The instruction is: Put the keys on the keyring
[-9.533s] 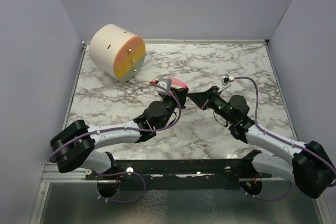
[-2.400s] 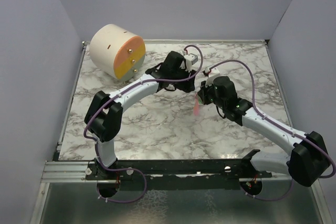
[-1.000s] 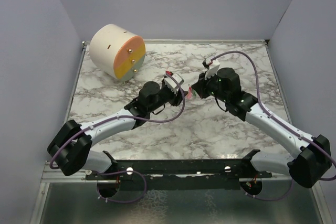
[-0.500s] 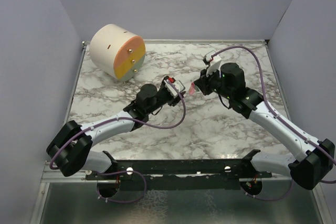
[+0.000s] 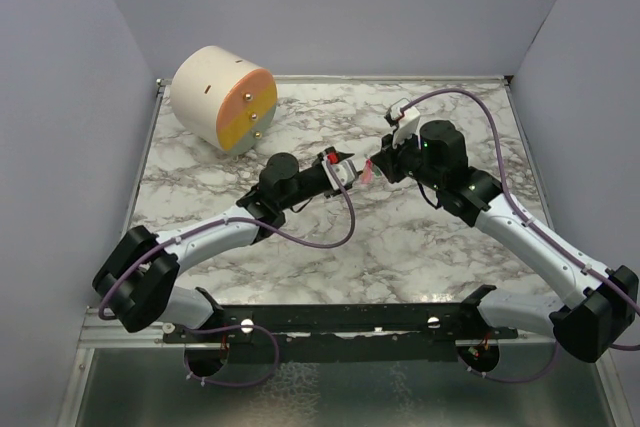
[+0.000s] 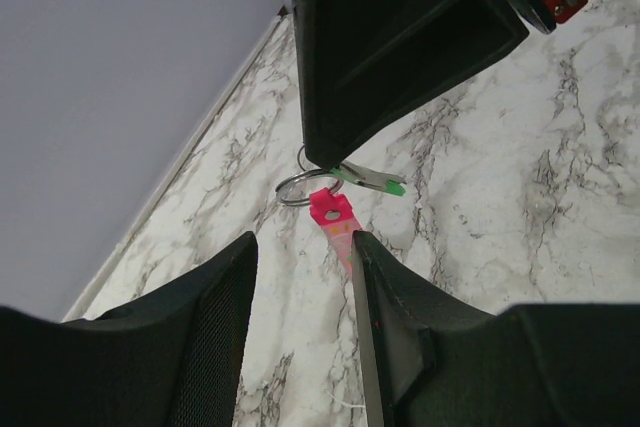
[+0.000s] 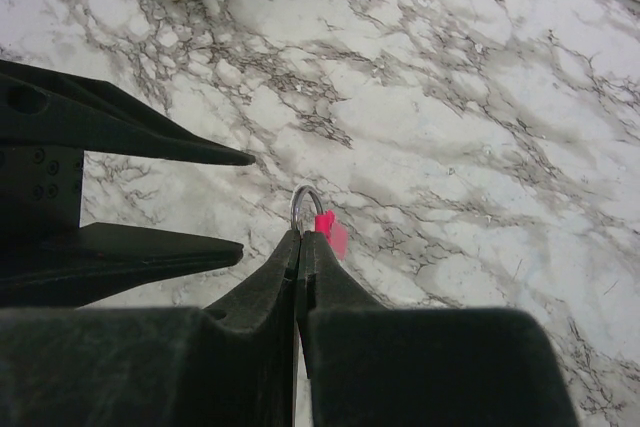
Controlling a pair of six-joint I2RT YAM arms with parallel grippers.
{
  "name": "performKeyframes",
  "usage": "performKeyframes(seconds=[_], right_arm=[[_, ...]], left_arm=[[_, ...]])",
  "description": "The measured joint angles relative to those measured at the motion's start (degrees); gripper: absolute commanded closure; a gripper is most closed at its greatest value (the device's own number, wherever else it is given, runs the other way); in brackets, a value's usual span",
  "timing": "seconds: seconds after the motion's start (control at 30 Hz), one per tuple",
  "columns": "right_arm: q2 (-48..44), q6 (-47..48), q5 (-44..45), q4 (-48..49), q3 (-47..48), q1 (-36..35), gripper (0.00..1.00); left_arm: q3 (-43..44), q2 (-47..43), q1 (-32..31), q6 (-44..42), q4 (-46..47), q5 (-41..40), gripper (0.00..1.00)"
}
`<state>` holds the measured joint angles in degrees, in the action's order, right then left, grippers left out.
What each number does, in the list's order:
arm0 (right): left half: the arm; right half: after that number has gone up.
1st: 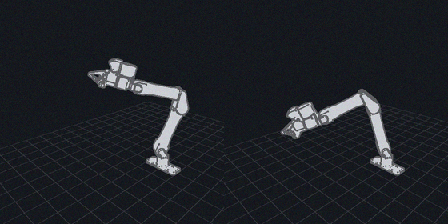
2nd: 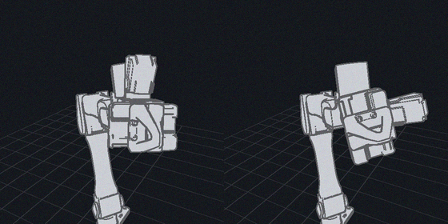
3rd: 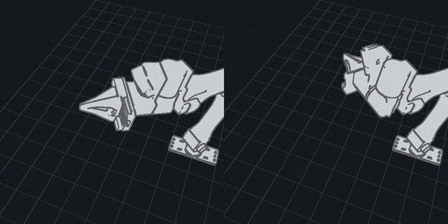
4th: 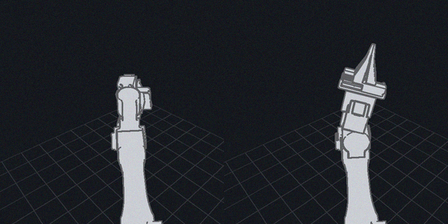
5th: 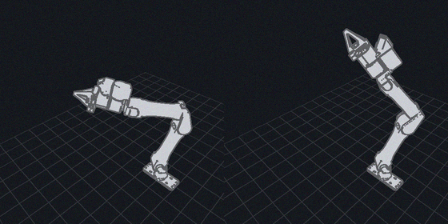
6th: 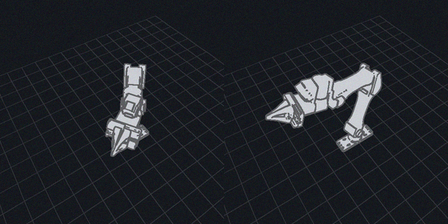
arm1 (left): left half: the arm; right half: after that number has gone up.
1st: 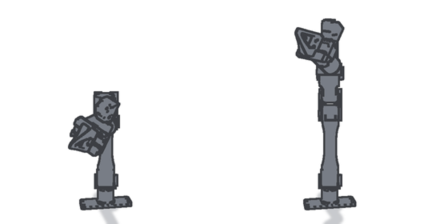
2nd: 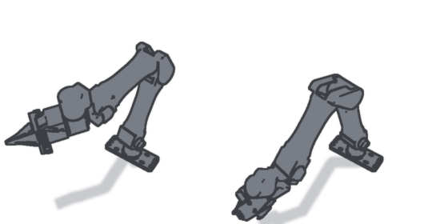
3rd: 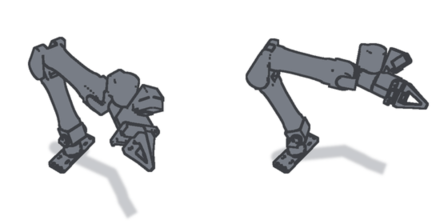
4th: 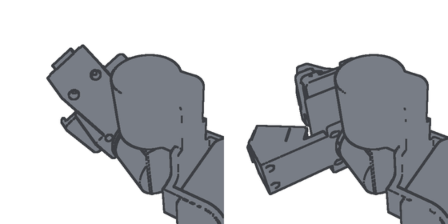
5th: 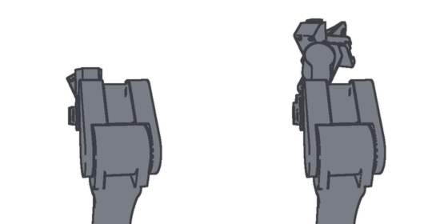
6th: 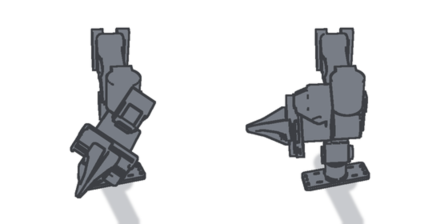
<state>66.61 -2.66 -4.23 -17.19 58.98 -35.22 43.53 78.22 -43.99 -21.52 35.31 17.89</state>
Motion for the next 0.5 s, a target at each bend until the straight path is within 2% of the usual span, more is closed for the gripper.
performKeyframes(seconds=[0.23, 0.5], right_arm=[[0.00, 0.04, -0.37, -0.83, 0.00, 0.00, 0.99], [0.02, 0.39, -1.53, -1.81, 0.00, 0.00, 0.99]], left_arm=[[0.98, 2.95, 0.04, -3.63, 0.15, 3.52, 0.57], [3.39, 4.90, 0.28, -6.12, 0.20, 3.82, 0.59]])
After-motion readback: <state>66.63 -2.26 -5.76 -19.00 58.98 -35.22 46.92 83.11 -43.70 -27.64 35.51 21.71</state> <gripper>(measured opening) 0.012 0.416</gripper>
